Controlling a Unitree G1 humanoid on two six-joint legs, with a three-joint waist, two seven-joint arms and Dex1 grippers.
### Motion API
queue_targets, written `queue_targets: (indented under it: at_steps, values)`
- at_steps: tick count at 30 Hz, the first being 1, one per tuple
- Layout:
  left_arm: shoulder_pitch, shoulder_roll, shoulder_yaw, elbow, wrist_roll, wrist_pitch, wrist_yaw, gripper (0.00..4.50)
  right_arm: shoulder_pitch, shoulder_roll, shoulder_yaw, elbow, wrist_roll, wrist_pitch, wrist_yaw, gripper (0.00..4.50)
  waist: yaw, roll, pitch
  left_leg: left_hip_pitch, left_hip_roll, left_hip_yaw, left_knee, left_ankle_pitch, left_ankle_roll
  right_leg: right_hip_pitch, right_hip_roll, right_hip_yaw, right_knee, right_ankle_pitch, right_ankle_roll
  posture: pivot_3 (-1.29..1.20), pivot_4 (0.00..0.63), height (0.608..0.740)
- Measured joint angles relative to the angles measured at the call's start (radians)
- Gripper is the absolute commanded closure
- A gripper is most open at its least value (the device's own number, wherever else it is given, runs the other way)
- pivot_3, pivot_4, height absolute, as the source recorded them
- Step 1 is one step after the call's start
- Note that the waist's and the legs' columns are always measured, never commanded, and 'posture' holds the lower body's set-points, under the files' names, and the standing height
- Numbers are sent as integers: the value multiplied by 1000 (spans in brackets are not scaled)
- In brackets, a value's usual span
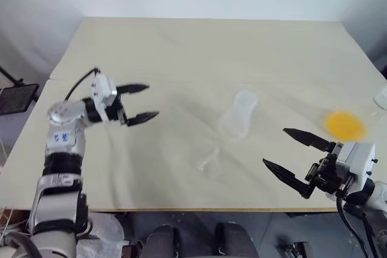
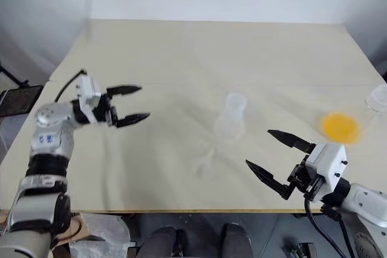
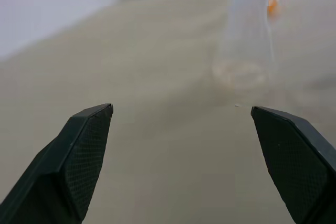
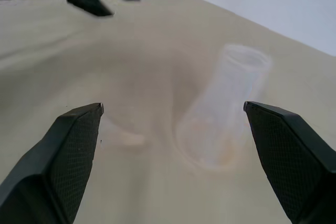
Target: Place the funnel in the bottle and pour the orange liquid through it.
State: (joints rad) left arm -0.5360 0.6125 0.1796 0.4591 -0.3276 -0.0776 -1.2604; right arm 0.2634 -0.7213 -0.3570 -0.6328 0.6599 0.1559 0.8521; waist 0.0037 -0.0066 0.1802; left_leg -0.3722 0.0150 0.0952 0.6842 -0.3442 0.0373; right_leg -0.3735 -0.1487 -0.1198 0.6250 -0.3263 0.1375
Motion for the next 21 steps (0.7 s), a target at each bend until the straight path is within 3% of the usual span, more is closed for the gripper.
queue_targets:
  at_steps: [7,14,17,21]
  values:
    - [370,107,123,-205,-37,66,61,13,-90,-34,100,44,-30,-4,120,0,20,-3,1,0,0,-2,1,-1,0,2,-1,1,-2,0,0,0,150,740]
    - [571,106,156,-450,-117,193,105,13,-92,-48,151,83,-80,-47,215,0,20,-3,1,0,0,-2,0,-1,0,3,-1,0,-4,0,0,0,150,740]
    - [597,104,72,-596,-137,292,126,13,-87,-32,106,110,-70,-48,197,0,21,-2,1,1,0,-2,0,-1,0,4,-1,1,-4,0,0,0,150,740]
    - [504,34,-29,-701,-137,394,243,13,9,-16,14,131,-69,-78,201,0,26,-2,0,2,-1,-3,0,-1,0,6,-1,1,-5,0,0,0,150,740]
